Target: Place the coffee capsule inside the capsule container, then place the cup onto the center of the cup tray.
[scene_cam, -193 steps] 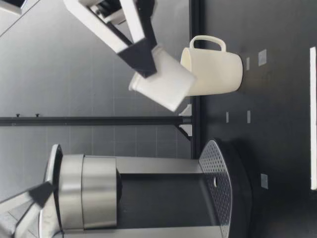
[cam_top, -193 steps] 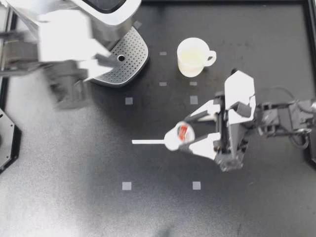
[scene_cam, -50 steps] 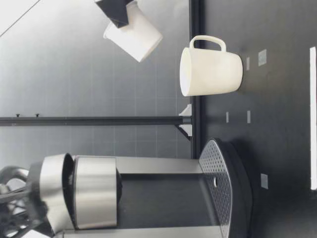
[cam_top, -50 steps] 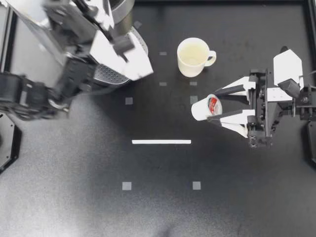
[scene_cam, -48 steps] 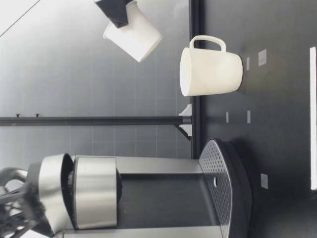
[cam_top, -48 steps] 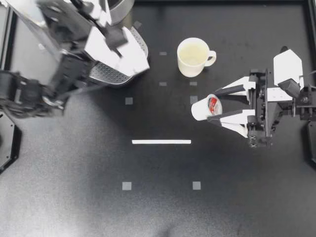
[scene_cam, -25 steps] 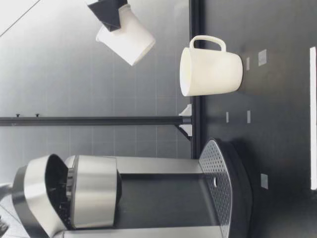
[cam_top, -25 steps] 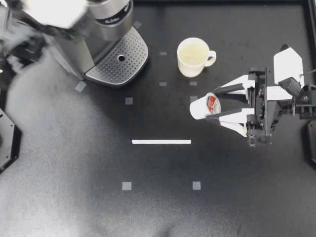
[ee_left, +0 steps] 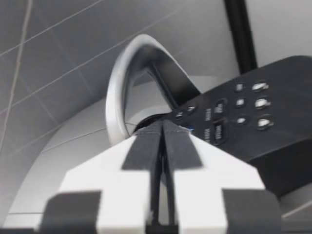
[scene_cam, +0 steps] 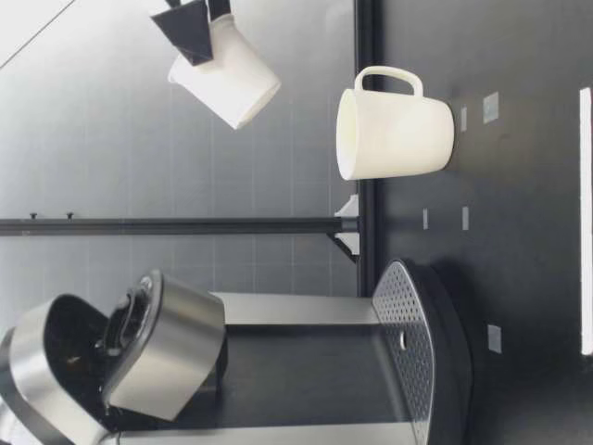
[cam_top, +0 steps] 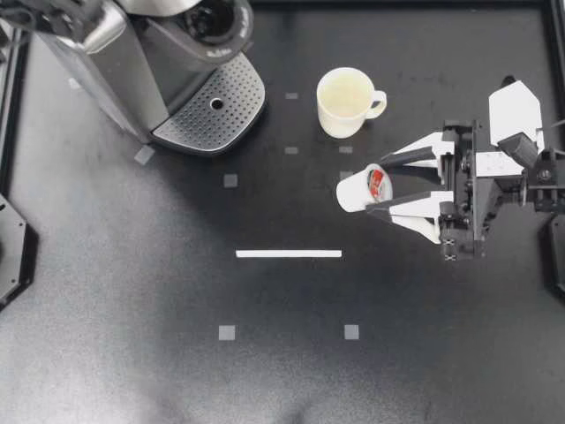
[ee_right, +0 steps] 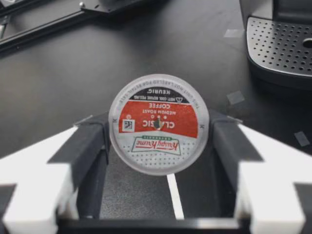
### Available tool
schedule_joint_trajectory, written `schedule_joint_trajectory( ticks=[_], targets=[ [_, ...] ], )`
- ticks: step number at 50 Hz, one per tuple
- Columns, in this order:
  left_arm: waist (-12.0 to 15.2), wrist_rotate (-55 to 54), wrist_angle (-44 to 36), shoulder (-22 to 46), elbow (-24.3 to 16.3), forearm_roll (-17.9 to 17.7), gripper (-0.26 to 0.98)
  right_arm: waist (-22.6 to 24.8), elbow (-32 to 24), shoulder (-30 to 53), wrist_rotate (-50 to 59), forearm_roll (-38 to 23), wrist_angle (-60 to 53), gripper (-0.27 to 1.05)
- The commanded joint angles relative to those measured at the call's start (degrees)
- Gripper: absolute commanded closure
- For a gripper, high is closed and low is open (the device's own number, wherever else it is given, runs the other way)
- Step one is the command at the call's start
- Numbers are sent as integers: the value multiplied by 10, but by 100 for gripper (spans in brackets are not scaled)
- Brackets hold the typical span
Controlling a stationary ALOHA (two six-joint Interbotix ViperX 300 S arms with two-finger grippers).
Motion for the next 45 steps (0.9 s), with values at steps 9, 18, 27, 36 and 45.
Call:
schedule_joint_trajectory(
  ticks=[9,18,27,36,45],
  targets=[
    [37,-28,-54,-31,10,2,67,-4,-22,-6,-2,0,-12,35],
    [37,-50,-116,-50,17,2,67,-16,-65,-1,-35,-9,-35,34],
    [37,-93,-226,-89,37,6,67,-76,-141,17,-108,-8,-38,34],
    [37,-104,-243,-133,69,6,67,-113,-223,62,-159,-11,-6,34],
    [37,-105,-243,-156,89,7,67,-119,-324,116,-215,-11,97,34]
  ],
)
